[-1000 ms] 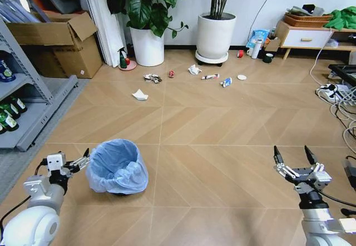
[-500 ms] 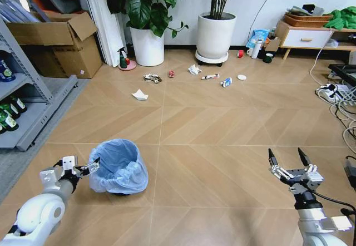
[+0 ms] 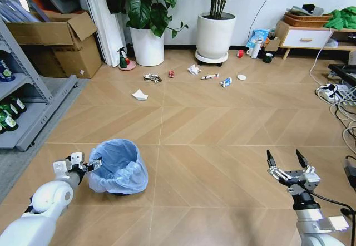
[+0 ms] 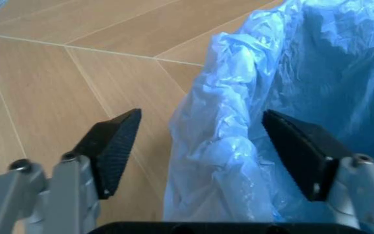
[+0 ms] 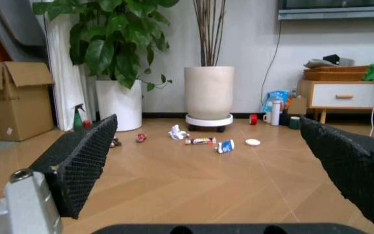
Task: Pick up the trash bin and place the garbage on the floor into it.
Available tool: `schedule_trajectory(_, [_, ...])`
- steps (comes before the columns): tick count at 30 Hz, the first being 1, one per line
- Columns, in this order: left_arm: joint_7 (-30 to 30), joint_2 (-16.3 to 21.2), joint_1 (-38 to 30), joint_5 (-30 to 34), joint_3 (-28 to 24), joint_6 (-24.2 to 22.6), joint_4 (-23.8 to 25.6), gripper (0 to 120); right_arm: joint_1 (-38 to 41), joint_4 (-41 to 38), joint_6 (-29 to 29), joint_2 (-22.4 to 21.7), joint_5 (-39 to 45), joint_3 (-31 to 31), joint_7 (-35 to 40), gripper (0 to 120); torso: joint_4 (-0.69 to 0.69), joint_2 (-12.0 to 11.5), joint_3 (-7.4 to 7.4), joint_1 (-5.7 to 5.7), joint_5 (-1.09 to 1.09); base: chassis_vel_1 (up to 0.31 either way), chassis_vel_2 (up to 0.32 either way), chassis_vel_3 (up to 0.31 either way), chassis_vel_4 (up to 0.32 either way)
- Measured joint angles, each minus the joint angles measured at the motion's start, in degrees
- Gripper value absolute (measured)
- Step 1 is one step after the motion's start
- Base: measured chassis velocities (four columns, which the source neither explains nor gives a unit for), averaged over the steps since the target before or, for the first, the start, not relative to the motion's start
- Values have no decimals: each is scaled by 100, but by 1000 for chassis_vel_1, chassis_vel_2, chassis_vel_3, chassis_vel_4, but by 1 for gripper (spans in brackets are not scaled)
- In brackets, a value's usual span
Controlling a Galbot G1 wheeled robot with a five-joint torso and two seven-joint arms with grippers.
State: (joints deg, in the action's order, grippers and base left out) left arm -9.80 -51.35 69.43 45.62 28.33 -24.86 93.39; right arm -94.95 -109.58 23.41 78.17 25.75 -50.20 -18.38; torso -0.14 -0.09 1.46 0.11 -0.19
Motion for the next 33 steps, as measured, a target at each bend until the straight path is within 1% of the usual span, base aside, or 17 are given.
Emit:
schedule_trajectory(1, [1,0,-28,-3,-15,-2,-32,69,1,0,-4,3,-3,0,0,100,0,0,0,0,1,0,0,0,0])
schedule_trajectory(2, [1,0,-28,-3,-15,-2,-32,69,1,0,-4,3,-3,0,0,100,0,0,0,0,1,0,0,0,0])
schedule_trajectory(3, [2,1,-36,-5,-19,-2,-42,62,1,0,-8,5,-4,0,1,100,0,0,0,0,1,0,0,0,0])
schedule_trajectory(4, [3,6,-50,-7,-27,-5,-57,59,3,-1,-15,7,-5,0,3,100,0,0,0,0,2,0,0,0,0])
schedule_trajectory(6, [-1,24,-62,-8,-32,-29,-66,49,6,-4,-27,8,-9,3,9,100,0,0,0,0,1,0,0,0,0])
schedule_trajectory(8, [-1,24,-62,-8,-32,-29,-66,49,6,-4,-27,8,-9,3,9,100,0,0,0,0,1,0,0,0,0])
schedule_trajectory(9, [-4,53,-39,-4,-29,-51,-46,40,9,-7,-33,10,-16,7,11,100,0,0,0,0,2,0,0,0,0])
schedule_trajectory(10, [-1,69,-14,0,-25,-60,-22,36,11,-9,-35,11,-20,12,12,100,0,0,0,0,2,0,0,0,0])
schedule_trajectory(11, [23,98,44,19,-4,-72,13,28,11,-11,-36,16,-34,28,13,100,1,0,0,0,1,0,0,0,0])
schedule_trajectory(12, [23,98,44,19,-4,-72,13,28,11,-11,-36,16,-34,28,13,100,1,0,0,0,1,0,0,0,0])
schedule_trajectory(15, [47,108,84,68,25,-74,24,20,10,-13,-37,22,-54,50,16,100,1,0,0,0,1,0,0,0,0])
schedule_trajectory(16, [47,108,84,68,25,-74,24,20,10,-13,-37,22,-54,50,16,100,1,0,0,0,1,0,0,0,0])
schedule_trajectory(19, [62,130,123,145,63,-87,54,1,0,-26,-37,24,-75,66,18,100,0,0,0,0,1,0,0,0,0])
schedule_trajectory(29, [43,138,270,342,250,-129,226,0,-75,-76,37,26,-87,61,20,100,1,0,0,0,1,0,0,0,0])
schedule_trajectory(32, [8,65,456,380,478,-131,509,0,-149,-66,199,30,-132,24,51,100,1,0,0,-1,1,0,0,0,0])
schedule_trajectory(33, [8,65,456,380,478,-131,509,0,-149,-66,199,30,-132,24,51,100,1,0,0,-1,1,0,0,0,0])
